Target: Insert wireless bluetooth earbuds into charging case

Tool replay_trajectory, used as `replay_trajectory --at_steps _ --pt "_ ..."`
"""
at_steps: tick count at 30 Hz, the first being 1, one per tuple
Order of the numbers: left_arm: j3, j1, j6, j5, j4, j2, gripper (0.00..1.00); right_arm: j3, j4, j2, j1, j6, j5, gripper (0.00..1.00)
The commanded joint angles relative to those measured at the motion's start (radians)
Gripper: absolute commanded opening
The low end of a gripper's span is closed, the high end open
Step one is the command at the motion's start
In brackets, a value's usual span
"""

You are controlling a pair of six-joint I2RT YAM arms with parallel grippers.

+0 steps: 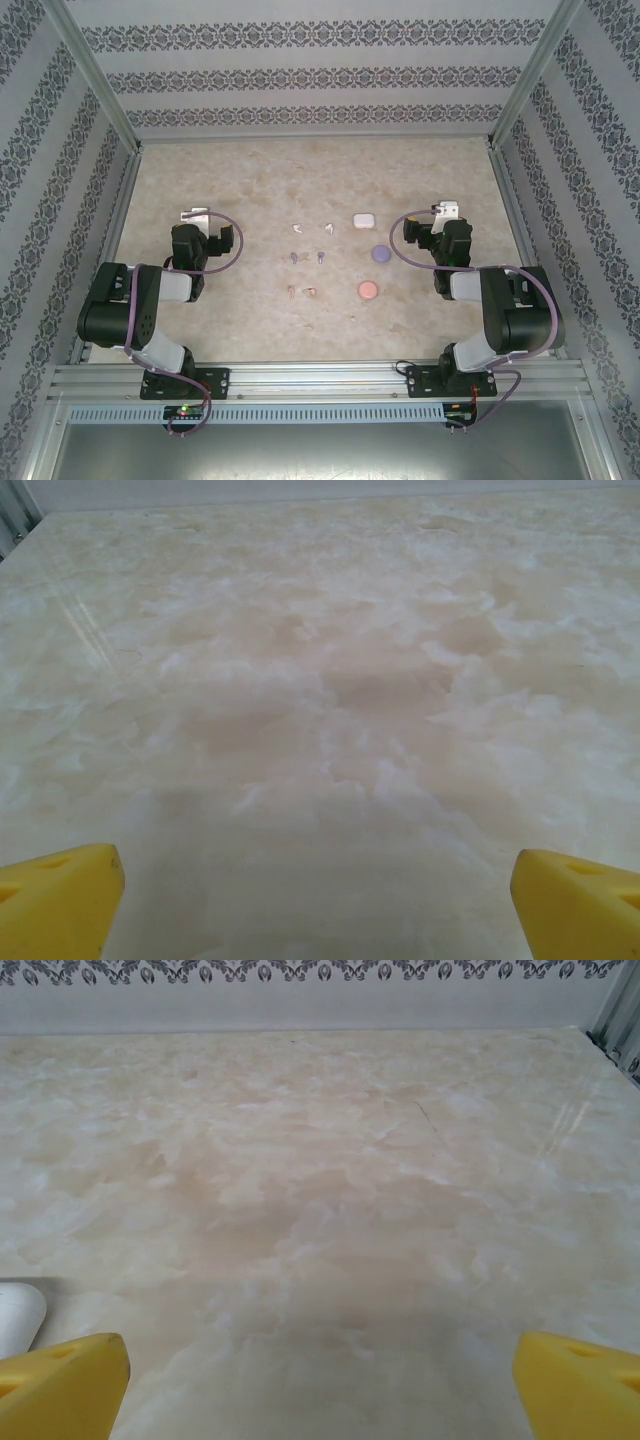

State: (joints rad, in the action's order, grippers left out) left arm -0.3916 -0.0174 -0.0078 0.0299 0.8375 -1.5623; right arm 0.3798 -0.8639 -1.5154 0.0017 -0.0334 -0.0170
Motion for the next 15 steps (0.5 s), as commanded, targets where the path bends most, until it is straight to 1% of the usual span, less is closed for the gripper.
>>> replay_trajectory --at_steps 1,9,12,14,15 --pt "-0.019 0.016 -0.004 -0.016 -0.002 0.002 0.99 0.014 -0.012 0.007 -0.009 -0.001 -0.022 0.98" --pt "-0.024 0.017 -0.006 -0.022 -0.011 0.001 0.99 0.016 -0.010 0.005 -0.015 -0.008 -0.033 0.98" --pt "-0.030 0.018 0.005 -0.056 -0.023 0.002 0.99 0.016 -0.011 0.005 -0.016 -0.006 -0.033 0.98" --pt "-0.029 0.020 0.006 -0.059 -0.022 0.005 0.99 0.010 -0.019 0.009 -0.015 -0.005 -0.030 0.98" --pt "-0.041 0.020 0.007 -0.064 -0.053 0.014 0.99 0.004 -0.029 0.013 -0.012 -0.008 -0.009 0.98"
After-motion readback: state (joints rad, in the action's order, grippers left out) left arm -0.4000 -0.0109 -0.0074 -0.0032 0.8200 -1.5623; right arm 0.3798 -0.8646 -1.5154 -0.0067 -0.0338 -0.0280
